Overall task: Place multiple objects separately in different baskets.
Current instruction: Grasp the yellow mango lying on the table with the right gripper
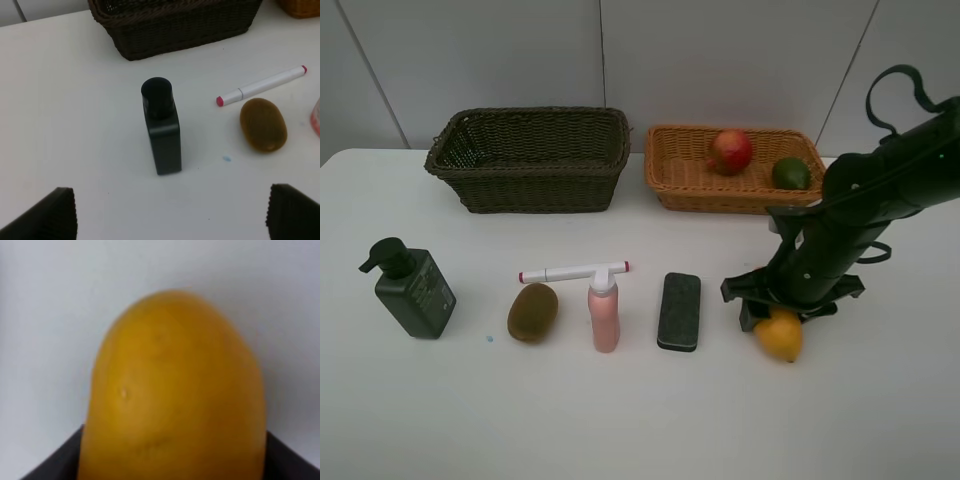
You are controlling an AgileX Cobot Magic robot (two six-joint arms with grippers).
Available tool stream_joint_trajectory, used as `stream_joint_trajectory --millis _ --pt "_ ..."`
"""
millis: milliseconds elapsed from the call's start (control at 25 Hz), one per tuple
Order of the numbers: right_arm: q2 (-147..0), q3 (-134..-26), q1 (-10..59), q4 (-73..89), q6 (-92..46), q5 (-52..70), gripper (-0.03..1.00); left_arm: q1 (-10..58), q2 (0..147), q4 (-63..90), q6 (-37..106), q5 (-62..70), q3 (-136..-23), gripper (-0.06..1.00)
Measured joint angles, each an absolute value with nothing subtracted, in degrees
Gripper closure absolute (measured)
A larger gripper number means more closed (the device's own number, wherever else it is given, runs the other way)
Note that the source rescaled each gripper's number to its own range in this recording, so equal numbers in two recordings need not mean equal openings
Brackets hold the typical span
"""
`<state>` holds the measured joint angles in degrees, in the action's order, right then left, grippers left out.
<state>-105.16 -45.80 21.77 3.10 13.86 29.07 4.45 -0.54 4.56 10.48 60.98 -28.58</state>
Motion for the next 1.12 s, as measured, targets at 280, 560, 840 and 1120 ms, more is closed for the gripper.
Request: stream_joint_trajectory --millis 280,560,840,1120 --pt "-105.16 -45.80 21.77 3.02 15.08 28.91 0.85 4.45 -0.54 4.56 10.48 60.98 -28.58 -0.06" --pt "-105.16 -45.80 21.77 2.84 15.32 28.91 0.85 4.45 -0.54 4.56 10.48 60.98 -28.58 -0.06" --pt "-105.16 -45.80 21.77 2.84 15.32 28.91 0.85 4.45 -0.54 4.56 10.48 60.98 -28.58 -0.06" --pt "-105.16 -45.86 21.77 2.84 15.32 29.06 0.85 4.45 -0.54 4.56 10.48 60.98 -28.58 -0.06"
